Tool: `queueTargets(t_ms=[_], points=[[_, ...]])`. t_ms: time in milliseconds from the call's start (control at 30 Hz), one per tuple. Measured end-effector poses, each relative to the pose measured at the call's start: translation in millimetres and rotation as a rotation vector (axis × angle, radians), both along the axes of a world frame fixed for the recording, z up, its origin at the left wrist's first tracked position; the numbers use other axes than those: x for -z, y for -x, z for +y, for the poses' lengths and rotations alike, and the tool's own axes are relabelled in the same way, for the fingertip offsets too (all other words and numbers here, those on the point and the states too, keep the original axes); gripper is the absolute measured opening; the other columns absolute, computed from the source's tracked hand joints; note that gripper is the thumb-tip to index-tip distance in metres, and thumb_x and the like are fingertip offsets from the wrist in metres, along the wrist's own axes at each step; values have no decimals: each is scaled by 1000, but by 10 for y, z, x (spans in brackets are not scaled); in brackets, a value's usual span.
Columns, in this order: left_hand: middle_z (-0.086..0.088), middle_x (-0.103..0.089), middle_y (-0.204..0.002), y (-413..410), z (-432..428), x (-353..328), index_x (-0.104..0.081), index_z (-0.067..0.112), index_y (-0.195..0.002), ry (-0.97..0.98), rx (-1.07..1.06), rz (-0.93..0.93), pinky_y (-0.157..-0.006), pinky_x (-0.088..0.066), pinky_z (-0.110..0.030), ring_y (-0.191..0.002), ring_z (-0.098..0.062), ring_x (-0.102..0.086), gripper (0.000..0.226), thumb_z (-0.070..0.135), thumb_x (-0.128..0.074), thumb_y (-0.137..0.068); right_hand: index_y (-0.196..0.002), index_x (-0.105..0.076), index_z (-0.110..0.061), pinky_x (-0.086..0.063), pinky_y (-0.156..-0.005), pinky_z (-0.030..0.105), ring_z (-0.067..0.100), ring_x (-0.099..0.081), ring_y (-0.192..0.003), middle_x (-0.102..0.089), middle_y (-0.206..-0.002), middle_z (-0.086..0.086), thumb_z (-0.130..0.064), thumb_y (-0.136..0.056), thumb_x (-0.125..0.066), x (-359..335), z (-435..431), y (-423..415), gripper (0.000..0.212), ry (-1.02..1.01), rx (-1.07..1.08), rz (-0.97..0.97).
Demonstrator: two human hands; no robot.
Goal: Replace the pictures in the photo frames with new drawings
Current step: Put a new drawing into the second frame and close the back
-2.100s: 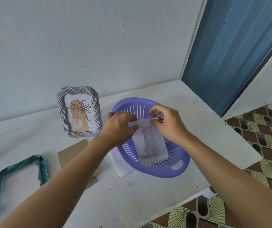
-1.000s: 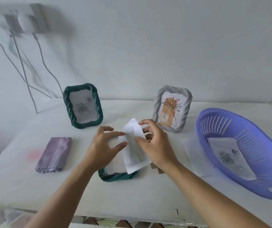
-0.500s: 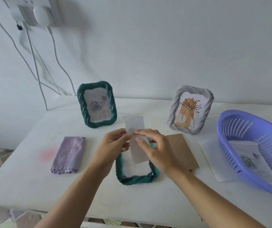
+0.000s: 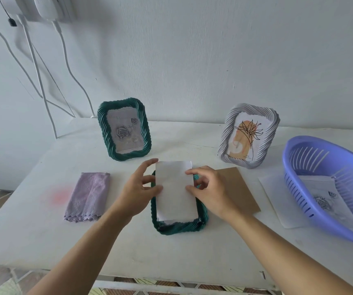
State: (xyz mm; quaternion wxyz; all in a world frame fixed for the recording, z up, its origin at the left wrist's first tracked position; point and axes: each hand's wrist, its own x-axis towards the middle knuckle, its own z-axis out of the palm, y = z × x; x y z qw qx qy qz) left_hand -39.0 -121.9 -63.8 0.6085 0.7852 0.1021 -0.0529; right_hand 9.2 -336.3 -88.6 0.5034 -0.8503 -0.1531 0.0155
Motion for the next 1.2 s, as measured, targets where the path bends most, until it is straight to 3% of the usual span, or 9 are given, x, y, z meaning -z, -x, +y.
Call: queueTargets(t_ms=[133,233,400,633,733,833,967,1100,1200], points=[[2,-65,-110,13,16,-10,-47,42,-136,-315,74,-106,-76,-62,-41,-72,-14,-73,61,8,-69,-91,-110,-71,-28,-51,-73,22,8,-64,-76,-62,-103,-14,-12,-76,-82,34,0,-47,40,49,-12,-8],[6,-64,-109,12,15,9,-62,37,-122,-438,72,-131,-69,-60,-25,-70,-4,-70,42,16,-75,-88,-114,-70,-25,-51,-74,19,6,-63,-78,-62,-105,-13,-13,-76,-83,50,-7,-63,42,99,-20,-34],[9,-68,-106,15,1,80,-71,32,-115,-491,70,-148,-74,-59,-27,-75,0,-69,36,17,-80,-83,-118,-69,-21,-50,-80,21,6,-63,-84,-64,-108,-11,-16,-73,-85,121,-7,-88,49,182,-38,-48],[12,-69,-86,-5,19,215,-68,32,-122,-548,94,-154,-77,-40,-9,-89,-2,-64,44,16,-79,-83,-127,-65,-18,-44,-91,19,6,-54,-97,-56,-115,-12,-22,-75,-83,118,-54,-34,56,342,-92,-19],[13,-64,-87,6,27,248,-67,28,-126,-605,103,-187,-86,-46,-22,-89,-8,-60,46,18,-79,-83,-129,-64,-17,-42,-91,17,8,-54,-100,-57,-120,-7,-25,-76,-83,115,-55,-11,57,368,-109,3],[16,-61,-95,9,35,291,-66,31,-127,-659,111,-203,-94,-46,-43,-94,-13,-59,48,27,-81,-81,-130,-64,-19,-46,-97,27,14,-57,-109,-55,-127,-7,-29,-75,-82,121,-62,4,59,381,-112,11],[16,-56,-129,20,64,332,-63,37,-129,-786,113,-192,-92,-30,-36,-120,-13,-48,55,45,-81,-78,-131,-63,-23,-40,-98,22,13,-49,-119,-44,-140,-7,-30,-79,-79,77,-72,35,55,455,-130,-55],[19,-49,-140,44,100,332,-63,38,-129,-835,149,-211,-91,-23,-35,-126,-11,-41,52,50,-77,-80,-128,-63,-26,-34,-99,20,13,-41,-126,-33,-151,-6,-30,-78,-79,83,-73,39,53,460,-159,-98],[25,-48,-144,77,118,342,-61,41,-131,-904,218,-206,-92,-23,-37,-128,-9,-37,48,55,-68,-85,-131,-62,-25,-36,-104,24,13,-40,-132,-36,-153,-8,-29,-82,-76,78,-96,40,51,450,-197,-94]])
